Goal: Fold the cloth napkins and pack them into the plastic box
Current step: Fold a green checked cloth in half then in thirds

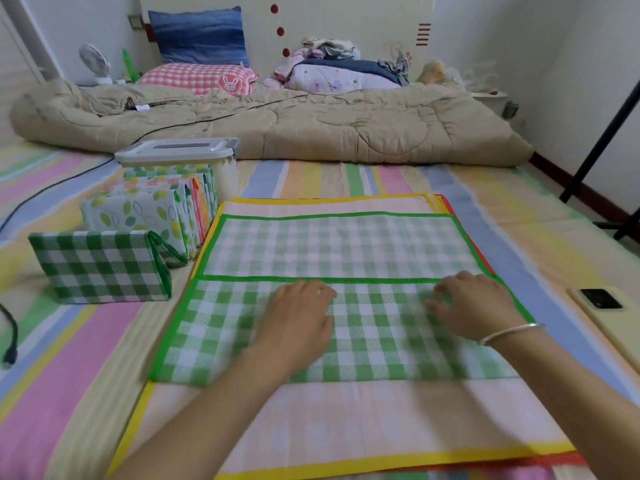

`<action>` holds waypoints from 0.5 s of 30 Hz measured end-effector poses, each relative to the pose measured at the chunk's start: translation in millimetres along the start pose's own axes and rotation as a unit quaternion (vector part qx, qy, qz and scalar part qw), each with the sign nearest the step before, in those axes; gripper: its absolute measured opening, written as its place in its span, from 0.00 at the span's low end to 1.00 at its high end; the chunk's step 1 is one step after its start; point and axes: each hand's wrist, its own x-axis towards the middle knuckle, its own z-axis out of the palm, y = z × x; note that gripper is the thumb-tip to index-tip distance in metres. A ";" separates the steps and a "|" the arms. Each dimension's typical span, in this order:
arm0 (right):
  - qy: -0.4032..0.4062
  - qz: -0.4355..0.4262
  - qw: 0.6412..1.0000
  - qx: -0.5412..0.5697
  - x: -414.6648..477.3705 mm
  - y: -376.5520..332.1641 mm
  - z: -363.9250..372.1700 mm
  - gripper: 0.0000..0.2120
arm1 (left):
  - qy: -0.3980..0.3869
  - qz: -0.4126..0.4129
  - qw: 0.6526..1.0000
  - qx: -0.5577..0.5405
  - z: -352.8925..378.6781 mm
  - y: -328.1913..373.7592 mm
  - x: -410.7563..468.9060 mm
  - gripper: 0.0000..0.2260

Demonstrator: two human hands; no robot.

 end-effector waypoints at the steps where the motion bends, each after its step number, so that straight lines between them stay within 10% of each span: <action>1: 0.012 -0.015 1.000 0.009 8.7 -7.5 -2.3 0.22 | 0.004 -0.002 1.000 0.011 5.4 7.7 3.2 0.20; 15: 0.019 -0.127 0.991 0.039 188.9 -107.6 -12.7 0.27 | 0.107 -0.057 0.993 -0.007 59.6 -2.7 6.7 0.19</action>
